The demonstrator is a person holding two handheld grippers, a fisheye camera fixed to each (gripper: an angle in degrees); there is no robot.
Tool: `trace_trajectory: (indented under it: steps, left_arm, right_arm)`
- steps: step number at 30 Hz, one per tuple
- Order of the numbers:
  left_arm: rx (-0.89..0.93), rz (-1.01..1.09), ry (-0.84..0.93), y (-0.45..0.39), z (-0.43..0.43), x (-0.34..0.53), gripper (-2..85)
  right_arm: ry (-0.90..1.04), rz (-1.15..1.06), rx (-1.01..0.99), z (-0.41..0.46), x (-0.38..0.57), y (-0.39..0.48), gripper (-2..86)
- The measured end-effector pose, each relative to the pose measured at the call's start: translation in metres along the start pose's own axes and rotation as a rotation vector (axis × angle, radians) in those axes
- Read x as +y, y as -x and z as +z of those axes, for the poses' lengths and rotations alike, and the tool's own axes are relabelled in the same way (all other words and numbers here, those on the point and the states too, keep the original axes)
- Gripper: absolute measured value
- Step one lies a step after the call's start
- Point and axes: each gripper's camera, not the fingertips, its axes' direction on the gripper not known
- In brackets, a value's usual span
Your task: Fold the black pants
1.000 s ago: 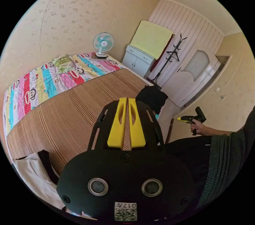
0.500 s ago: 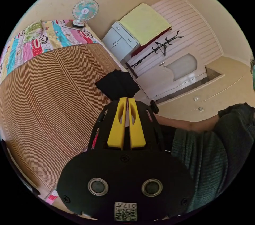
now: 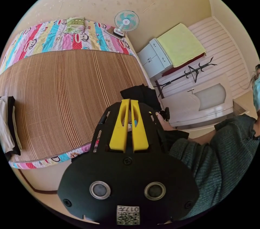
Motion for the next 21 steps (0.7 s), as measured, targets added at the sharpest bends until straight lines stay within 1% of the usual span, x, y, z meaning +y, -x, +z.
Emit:
trace_trajectory:
  steps: [1,3,4,5,6,7,8,9,10,11,12,13,14,15,16,17,18,21]
  left_arm:
    - [-0.006,-0.011,-0.022,-0.001,-0.002,0.003,-1.0]
    - [-0.025,-0.026,-0.050,-0.003,-0.004,0.006,-1.0]
    - [-0.035,-0.029,-0.055,-0.003,-0.003,0.007,-1.0]
    - [-0.043,-0.030,-0.048,-0.003,-0.001,0.006,-1.0]
    - [-0.046,-0.031,-0.042,-0.002,0.001,0.005,-1.0]
    - [-0.049,-0.037,-0.029,-0.001,0.005,0.002,-1.0]
    - [-0.047,-0.048,-0.025,0.000,0.007,-0.001,-1.0]
    - [-0.042,-0.053,-0.027,0.000,0.008,-0.003,-1.0]
    - [-0.032,-0.054,-0.036,-0.001,0.008,-0.007,-1.0]
    - [-0.030,-0.044,-0.047,-0.004,0.008,-0.010,-1.0]
    - [-0.035,-0.039,-0.051,-0.005,0.008,-0.012,-1.0]
    - [-0.054,-0.032,-0.055,-0.008,0.009,-0.014,-1.0]
    - [-0.073,-0.029,-0.054,-0.011,0.011,-0.016,-0.9]
    - [-0.079,-0.030,-0.051,-0.012,0.013,-0.016,-0.9]
    - [-0.081,-0.031,-0.041,-0.012,0.017,-0.016,-0.8]
    - [-0.076,-0.032,-0.027,-0.013,0.021,-0.017,-0.6]
    - [-0.077,-0.033,-0.019,-0.013,0.023,-0.017,-0.5]
    - [-0.108,-0.042,0.012,-0.015,0.033,-0.016,1.4]
  right_arm:
    - [-0.039,-0.059,-0.010,-0.009,0.001,0.021,3.4]
    - [-0.154,-0.317,-0.076,-0.032,-0.003,0.106,3.2]
    - [-0.157,-0.381,-0.120,-0.032,-0.006,0.124,3.2]
    - [-0.108,-0.513,-0.254,-0.023,-0.017,0.157,3.2]
    - [0.019,-0.632,-0.422,-0.005,-0.030,0.185,3.3]
    - [0.096,-0.680,-0.506,0.004,-0.035,0.196,3.3]
    - [0.206,-0.762,-0.646,0.017,-0.038,0.212,3.4]
    - [0.213,-0.798,-0.664,0.018,-0.032,0.217,3.6]
    - [0.183,-0.801,-0.623,0.015,-0.027,0.216,3.7]
    - [0.111,-0.764,-0.481,0.014,-0.015,0.206,4.1]
    - [0.070,-0.678,-0.305,0.021,-0.003,0.185,4.6]
    - [0.064,-0.613,-0.211,0.029,0.003,0.170,5.3]
    - [0.076,-0.479,-0.063,0.048,0.016,0.135,6.7]
    - [0.115,-0.344,0.038,0.070,0.032,0.094,8.5]
    - [0.133,-0.271,0.078,0.080,0.041,0.072,9.4]
    - [0.166,-0.115,0.150,0.098,0.060,0.028,10.6]
    - [0.170,0.011,0.171,0.109,0.082,-0.012,11.4]
    - [0.171,0.171,0.090,0.137,0.131,-0.078,11.7]
